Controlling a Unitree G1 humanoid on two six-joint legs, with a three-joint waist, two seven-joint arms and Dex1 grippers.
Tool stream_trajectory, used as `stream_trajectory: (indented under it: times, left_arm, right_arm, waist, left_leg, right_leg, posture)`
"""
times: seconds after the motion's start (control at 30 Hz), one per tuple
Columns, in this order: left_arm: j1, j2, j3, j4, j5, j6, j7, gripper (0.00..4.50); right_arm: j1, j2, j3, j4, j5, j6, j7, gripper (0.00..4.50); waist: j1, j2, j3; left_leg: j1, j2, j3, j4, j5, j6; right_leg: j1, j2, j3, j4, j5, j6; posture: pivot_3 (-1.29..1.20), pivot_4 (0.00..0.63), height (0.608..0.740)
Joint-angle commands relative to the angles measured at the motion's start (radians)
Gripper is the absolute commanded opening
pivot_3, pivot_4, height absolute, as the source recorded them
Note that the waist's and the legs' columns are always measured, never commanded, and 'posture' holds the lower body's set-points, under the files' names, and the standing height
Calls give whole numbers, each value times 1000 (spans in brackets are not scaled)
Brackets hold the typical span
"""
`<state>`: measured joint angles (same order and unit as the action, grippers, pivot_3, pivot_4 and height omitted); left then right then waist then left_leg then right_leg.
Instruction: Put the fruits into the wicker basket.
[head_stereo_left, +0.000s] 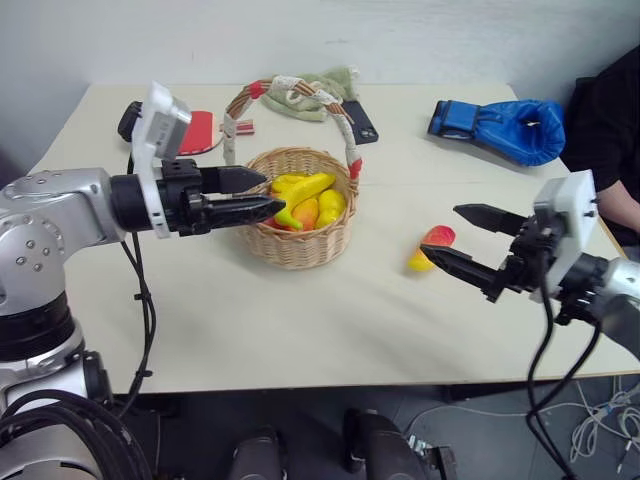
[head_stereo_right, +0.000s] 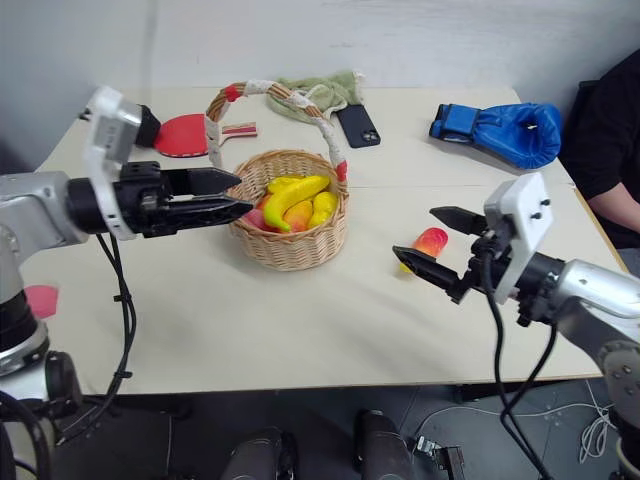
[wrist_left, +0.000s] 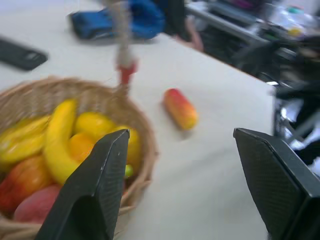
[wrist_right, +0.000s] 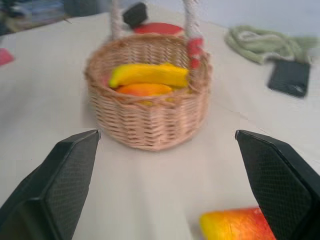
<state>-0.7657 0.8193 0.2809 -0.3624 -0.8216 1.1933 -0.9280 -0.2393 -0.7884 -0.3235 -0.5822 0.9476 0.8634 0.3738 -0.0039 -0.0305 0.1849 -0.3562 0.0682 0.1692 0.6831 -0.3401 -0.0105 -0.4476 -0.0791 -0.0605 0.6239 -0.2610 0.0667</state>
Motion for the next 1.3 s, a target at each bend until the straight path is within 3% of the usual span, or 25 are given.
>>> stream_trajectory:
  times: [0.03, 0.27, 0.4, 0.73, 1.0, 1.13, 1.3]
  left_arm:
    - [24, 40, -68, -49, 30, -185, -131, 4470]
    - [-18, -5, -155, -16, 43, -304, -131, 4470]
    - [-34, -13, -170, -1, 44, -324, -122, 4470]
    - [-36, -13, -184, 4, 43, -347, -100, 4470]
    - [-22, 18, -136, 30, 25, -326, -80, 4500]
    - [36, 72, -45, 47, -22, -277, -77, 4500]
    - [104, 179, 60, 100, -34, -264, -104, 4500]
  right_arm:
    - [-51, 88, 84, 46, -116, 51, -208, 4500]
    - [-194, 332, 153, 241, -349, 137, -539, 4500]
    - [-259, 413, 142, 374, -421, 133, -580, 4500]
    - [-375, 588, 42, 621, -422, 130, -570, 4500]
    - [-333, 541, 80, 380, -371, 219, -451, 2214]
    - [-340, 450, 120, 170, -157, 330, -202, 2110]
    - [-502, 481, 168, 153, 9, 419, -110, 2110]
  waist:
    - [1, 0, 0]
    - [-6, 1, 0]
    - [-10, 1, 0]
    - [-37, 1, 0]
    - [-40, 1, 0]
    - [-40, 2, 1]
    - [-55, 2, 1]
  left_leg:
    - [0, -1, 0, 0, 0, 0]
    - [-4, -1, -1, -1, 1, 1]
    - [-16, -1, 1, 0, 2, 3]
    - [-12, -1, 3, 1, 4, 3]
    - [-14, -1, 2, 0, 4, 2]
    - [-15, -1, 1, -1, 4, 3]
    - [-13, 1, 0, -1, 4, 1]
  right_leg:
    - [0, 0, 1, 0, 0, 0]
    - [-3, 1, 7, 0, 0, 0]
    - [-16, 1, 7, 4, 1, 1]
    - [-15, 2, 7, 4, 2, 2]
    - [-15, 2, 7, 4, 2, 2]
    - [-16, 2, 7, 4, 2, 3]
    - [-16, 5, 7, 4, 1, 2]
  posture:
    - [0, 150, 740]
    - [0, 150, 740]
    - [0, 150, 740]
    - [0, 150, 740]
    - [0, 150, 740]
    - [0, 150, 740]
    - [0, 150, 740]
